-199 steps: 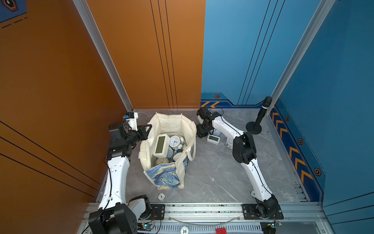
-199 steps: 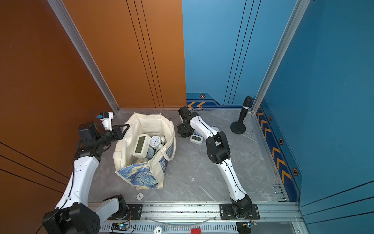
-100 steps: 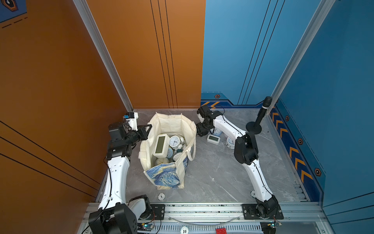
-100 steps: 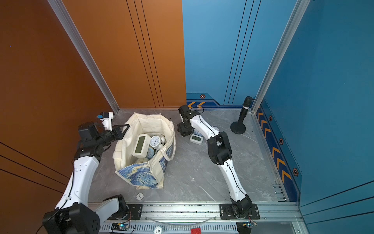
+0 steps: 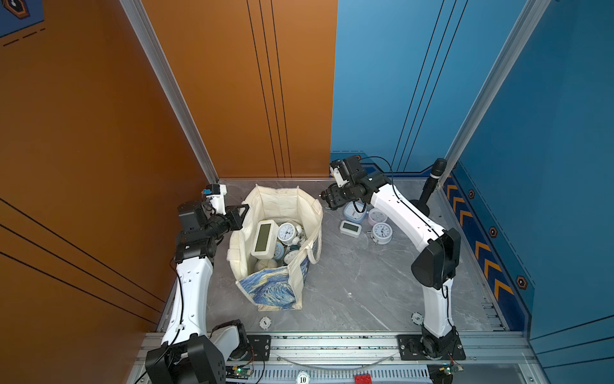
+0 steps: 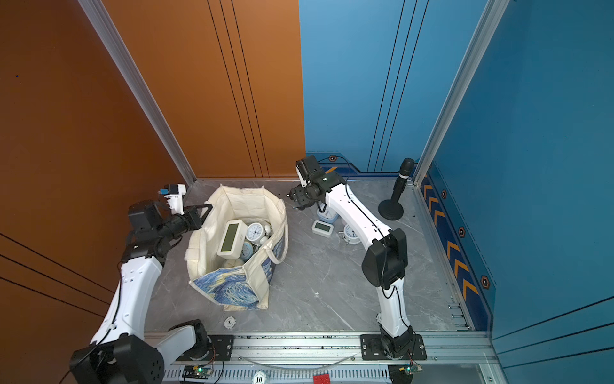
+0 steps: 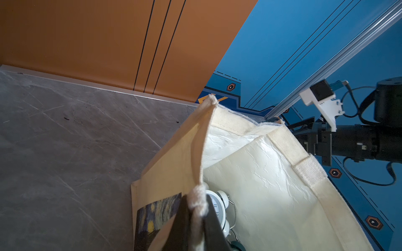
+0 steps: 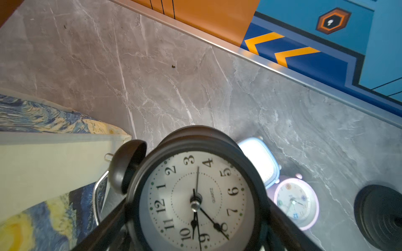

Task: Put the alarm clock into the canvas bag
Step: Pick up the alarm from the center of the board.

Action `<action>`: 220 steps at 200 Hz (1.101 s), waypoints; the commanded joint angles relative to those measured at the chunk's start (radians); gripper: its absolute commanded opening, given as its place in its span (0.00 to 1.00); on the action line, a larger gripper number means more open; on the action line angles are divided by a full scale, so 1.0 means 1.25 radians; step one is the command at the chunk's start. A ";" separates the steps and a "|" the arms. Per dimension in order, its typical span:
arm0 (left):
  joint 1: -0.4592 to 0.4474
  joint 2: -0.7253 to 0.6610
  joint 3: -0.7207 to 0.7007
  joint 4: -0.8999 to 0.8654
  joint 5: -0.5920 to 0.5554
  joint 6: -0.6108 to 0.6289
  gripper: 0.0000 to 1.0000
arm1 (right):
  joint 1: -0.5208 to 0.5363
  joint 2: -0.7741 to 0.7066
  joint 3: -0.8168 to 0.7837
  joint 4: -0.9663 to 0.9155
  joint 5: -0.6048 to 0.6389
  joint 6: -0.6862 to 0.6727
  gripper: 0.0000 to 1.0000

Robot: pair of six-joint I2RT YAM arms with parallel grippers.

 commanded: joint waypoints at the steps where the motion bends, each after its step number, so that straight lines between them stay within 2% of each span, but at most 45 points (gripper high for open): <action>1: 0.004 -0.022 -0.006 0.028 -0.006 0.007 0.00 | 0.011 -0.075 -0.033 -0.002 0.051 0.026 0.76; 49: 0.003 -0.029 -0.005 0.027 -0.005 0.007 0.00 | 0.042 -0.194 -0.085 -0.002 0.083 0.033 0.76; 97: 0.002 -0.027 -0.005 0.028 -0.004 0.006 0.00 | 0.092 -0.264 -0.078 0.005 0.087 0.030 0.75; 120: 0.000 -0.026 -0.005 0.027 -0.004 0.007 0.00 | 0.157 -0.280 -0.075 0.022 0.085 0.014 0.75; 161: 0.001 -0.026 -0.004 0.029 -0.003 0.007 0.00 | 0.238 -0.264 -0.047 0.034 0.066 0.003 0.75; 220: 0.000 -0.030 -0.006 0.029 -0.002 0.008 0.00 | 0.323 -0.177 0.010 0.038 -0.015 0.041 0.74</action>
